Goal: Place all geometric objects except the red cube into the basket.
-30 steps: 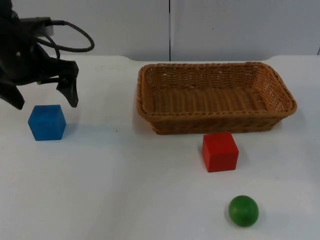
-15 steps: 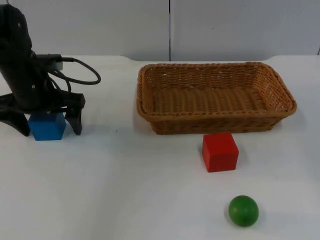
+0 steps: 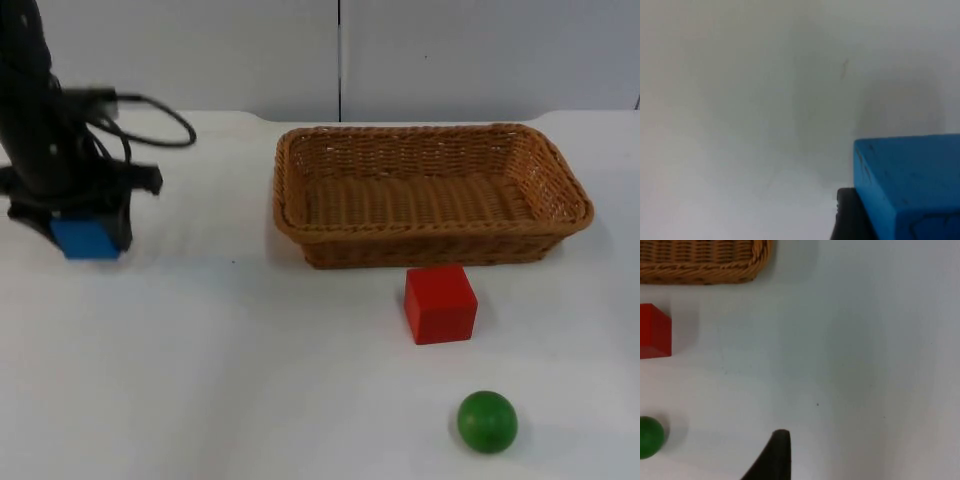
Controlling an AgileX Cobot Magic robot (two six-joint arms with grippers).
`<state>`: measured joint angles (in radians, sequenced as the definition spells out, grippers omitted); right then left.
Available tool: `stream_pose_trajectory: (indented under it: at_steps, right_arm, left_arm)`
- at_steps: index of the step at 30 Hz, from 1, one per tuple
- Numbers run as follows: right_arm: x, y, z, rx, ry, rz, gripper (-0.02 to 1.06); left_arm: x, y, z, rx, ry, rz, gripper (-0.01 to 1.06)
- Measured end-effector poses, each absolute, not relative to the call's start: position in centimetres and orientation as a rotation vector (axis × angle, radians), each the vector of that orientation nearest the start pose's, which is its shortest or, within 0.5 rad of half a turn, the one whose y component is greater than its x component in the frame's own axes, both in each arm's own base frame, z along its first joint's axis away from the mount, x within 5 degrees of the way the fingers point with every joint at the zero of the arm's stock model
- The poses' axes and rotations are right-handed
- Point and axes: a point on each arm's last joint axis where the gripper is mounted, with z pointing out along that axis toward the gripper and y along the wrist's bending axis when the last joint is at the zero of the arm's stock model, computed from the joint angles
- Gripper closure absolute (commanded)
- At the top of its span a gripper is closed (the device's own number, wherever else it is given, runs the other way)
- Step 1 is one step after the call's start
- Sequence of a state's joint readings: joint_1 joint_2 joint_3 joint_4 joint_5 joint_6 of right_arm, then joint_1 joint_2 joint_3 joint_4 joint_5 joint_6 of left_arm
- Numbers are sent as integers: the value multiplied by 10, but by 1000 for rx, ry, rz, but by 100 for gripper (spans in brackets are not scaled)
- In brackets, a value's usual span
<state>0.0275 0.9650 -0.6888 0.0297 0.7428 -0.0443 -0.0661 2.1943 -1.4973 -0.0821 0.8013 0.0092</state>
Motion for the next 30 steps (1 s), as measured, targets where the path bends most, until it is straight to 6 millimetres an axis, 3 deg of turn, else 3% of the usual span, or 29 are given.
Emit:
stream_pose_trajectory:
  at_steps: [1, 2, 6, 7, 9, 11, 14, 19, 23, 25, 29, 30]
  right_arm:
    - [175, 7, 279, -71, 2501, 27, 9]
    - [175, 7, 279, -71, 2501, 27, 9]
    - [175, 7, 279, -71, 2501, 27, 9]
    - [175, 7, 279, -71, 2501, 27, 9]
    - [175, 7, 279, -71, 2501, 27, 9]
    - [175, 7, 278, -71, 2503, 27, 9]
    - [175, 7, 278, -71, 2503, 27, 9]
    - [175, 7, 278, -71, 2503, 27, 9]
    - [175, 7, 278, -71, 2503, 27, 9]
    - [175, 7, 278, -71, 2503, 27, 9]
    - [175, 7, 278, -71, 2503, 27, 9]
    - [175, 7, 278, -71, 2503, 27, 9]
  left_arm:
    - [427, -34, 130, 55, 2950, -102, 105]
    - [427, -34, 130, 55, 2950, -102, 105]
    - [417, -36, 199, 143, 2814, -98, 105]
    - [417, -36, 199, 143, 2814, -98, 105]
    - [408, -45, 232, 225, 2737, -95, 105]
    - [404, -53, 245, 282, 2699, -95, 105]
    - [402, -64, 247, 338, 2687, -99, 105]
    - [406, -92, 235, 440, 2675, -113, 105]
    - [427, -145, 226, 584, 2613, -145, 105]
    - [432, -157, 225, 610, 2595, -153, 105]
    - [452, -211, 206, 730, 2530, -170, 105]
    - [452, -211, 206, 730, 2530, -170, 105]
